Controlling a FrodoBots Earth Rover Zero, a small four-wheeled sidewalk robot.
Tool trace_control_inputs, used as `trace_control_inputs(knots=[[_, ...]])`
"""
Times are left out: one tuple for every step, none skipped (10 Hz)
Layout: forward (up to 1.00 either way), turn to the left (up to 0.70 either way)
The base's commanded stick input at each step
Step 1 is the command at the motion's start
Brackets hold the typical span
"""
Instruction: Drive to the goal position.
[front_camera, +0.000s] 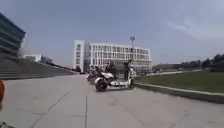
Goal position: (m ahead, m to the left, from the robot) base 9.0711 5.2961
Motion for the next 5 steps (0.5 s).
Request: trace_control_inputs(knots=[[0.7, 0.34], [0.7, 0.34], [0.7, 0.34], [0.7, 0.34], [0.7, 0.34]])
